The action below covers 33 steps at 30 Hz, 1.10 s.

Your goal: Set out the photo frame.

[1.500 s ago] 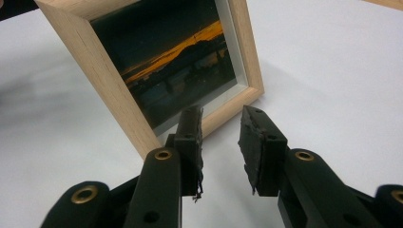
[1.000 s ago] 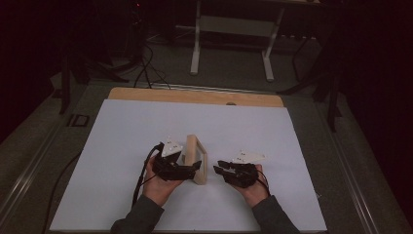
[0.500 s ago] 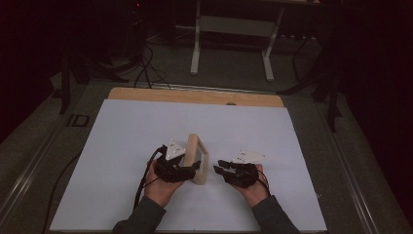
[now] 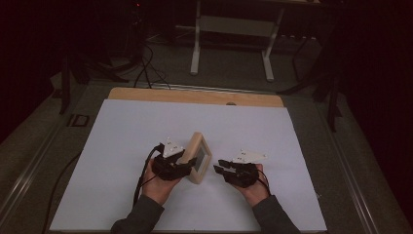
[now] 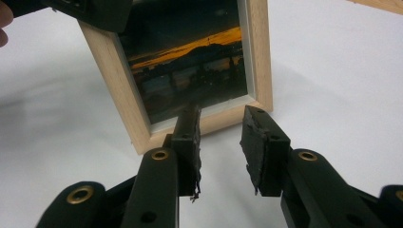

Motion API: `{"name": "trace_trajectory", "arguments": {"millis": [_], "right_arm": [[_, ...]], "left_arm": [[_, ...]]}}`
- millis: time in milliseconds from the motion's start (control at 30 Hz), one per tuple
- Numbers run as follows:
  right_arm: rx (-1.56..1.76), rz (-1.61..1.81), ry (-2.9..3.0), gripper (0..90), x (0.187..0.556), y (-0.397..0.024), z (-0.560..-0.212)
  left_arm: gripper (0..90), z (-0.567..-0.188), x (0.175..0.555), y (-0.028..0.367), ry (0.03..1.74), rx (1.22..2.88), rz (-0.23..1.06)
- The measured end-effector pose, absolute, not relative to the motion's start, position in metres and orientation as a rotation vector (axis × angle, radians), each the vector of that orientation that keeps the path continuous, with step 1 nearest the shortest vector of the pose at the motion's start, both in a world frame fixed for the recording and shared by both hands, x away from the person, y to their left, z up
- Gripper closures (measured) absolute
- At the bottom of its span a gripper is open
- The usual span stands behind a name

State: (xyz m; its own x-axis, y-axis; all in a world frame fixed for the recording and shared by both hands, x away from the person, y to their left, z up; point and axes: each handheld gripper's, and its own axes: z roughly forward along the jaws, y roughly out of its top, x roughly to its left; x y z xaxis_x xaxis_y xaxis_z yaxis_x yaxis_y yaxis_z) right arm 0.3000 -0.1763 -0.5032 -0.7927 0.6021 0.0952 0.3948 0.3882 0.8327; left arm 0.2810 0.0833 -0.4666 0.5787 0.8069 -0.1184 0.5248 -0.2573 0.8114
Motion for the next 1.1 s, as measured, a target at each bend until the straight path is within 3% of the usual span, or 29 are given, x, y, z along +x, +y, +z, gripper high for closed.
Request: {"name": "trace_trajectory", "arguments": {"millis": [567,1100], "right_arm": [[0.901,1.361,2.407,66.7,0.305,-0.179,-0.502],[0.91,1.371,2.375,65.9,0.316,-0.18,-0.493]], "left_arm": [[57.2,-0.465,0.301,0.096,0.97,1.993,0.281],[58.2,-0.467,0.32,0.107,0.841,2.021,0.203]]}}
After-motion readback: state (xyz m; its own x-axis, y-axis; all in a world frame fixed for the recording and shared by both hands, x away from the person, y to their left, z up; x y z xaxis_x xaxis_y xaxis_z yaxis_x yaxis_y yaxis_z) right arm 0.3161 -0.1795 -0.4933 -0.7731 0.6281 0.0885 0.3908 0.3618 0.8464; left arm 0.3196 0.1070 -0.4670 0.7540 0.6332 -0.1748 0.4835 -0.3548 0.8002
